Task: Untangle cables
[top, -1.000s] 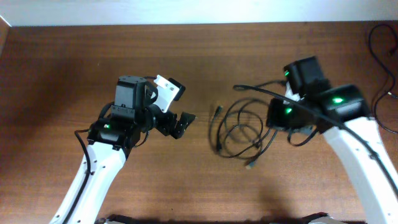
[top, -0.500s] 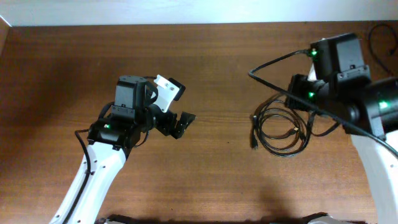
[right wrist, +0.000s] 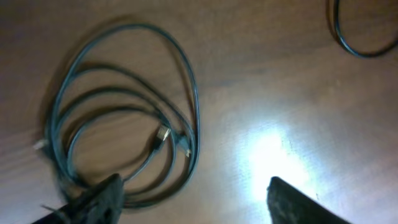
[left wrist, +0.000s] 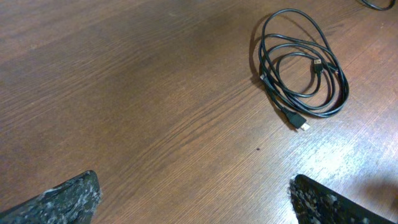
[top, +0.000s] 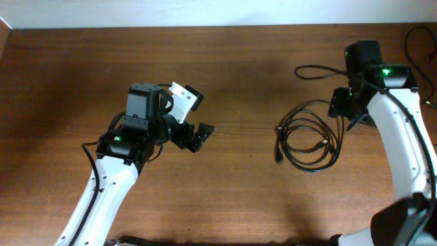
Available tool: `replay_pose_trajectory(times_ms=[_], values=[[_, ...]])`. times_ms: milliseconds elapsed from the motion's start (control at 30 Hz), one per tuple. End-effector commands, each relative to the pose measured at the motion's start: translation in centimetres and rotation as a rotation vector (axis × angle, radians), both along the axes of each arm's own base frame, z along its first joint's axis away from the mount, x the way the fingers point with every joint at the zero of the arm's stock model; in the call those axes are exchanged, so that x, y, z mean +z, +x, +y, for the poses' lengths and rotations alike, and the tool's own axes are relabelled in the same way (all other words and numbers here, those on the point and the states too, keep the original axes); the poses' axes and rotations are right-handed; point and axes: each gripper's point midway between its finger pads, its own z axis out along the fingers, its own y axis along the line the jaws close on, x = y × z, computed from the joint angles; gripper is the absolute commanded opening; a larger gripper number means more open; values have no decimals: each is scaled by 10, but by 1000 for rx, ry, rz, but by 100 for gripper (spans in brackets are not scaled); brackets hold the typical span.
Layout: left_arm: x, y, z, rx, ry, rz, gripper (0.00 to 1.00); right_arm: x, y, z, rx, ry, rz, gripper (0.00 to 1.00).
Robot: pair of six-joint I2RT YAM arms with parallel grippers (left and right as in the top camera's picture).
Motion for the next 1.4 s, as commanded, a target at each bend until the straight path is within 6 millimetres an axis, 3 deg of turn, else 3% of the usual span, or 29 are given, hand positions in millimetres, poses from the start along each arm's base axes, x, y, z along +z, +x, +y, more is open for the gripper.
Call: replay_pose_trajectory(times_ms=[0, 67, 233, 367, 467, 633, 900, 967, 1033, 1233, 1300, 1367], values=[[2, 0, 0, -12, -2, -12, 99, -43, 1, -18, 99, 20, 93, 79], [2, 0, 0, -12, -2, -12, 99, -62, 6, -25, 87, 45, 108, 80], [2, 0, 0, -12, -2, -12, 99, -105, 35, -18, 83, 160, 80, 80], [2, 0, 0, -12, -2, -12, 99, -142, 38, -18, 78, 174, 138, 79], [2, 0, 0, -12, -2, -12, 99, -160, 38, -18, 76, 179, 165, 62], [2, 0, 0, -12, -2, -11, 99, -165, 43, -19, 81, 176, 154, 61], [2, 0, 0, -12, -2, -11, 99, -170, 50, -20, 83, 171, 123, 35], [2, 0, 0, -12, -2, -11, 99, -172, 49, -20, 84, 171, 127, 35], [2, 0, 0, -12, -2, -12, 99, -172, 51, -20, 83, 170, 122, 24], [2, 0, 0, -12, -2, -11, 99, -172, 53, -22, 83, 168, 111, 24], [2, 0, 0, -12, -2, -11, 99, -172, 53, -21, 103, 165, 114, 9], [2, 0, 0, -12, -2, -12, 99, -172, 52, -21, 103, 166, 118, 4]])
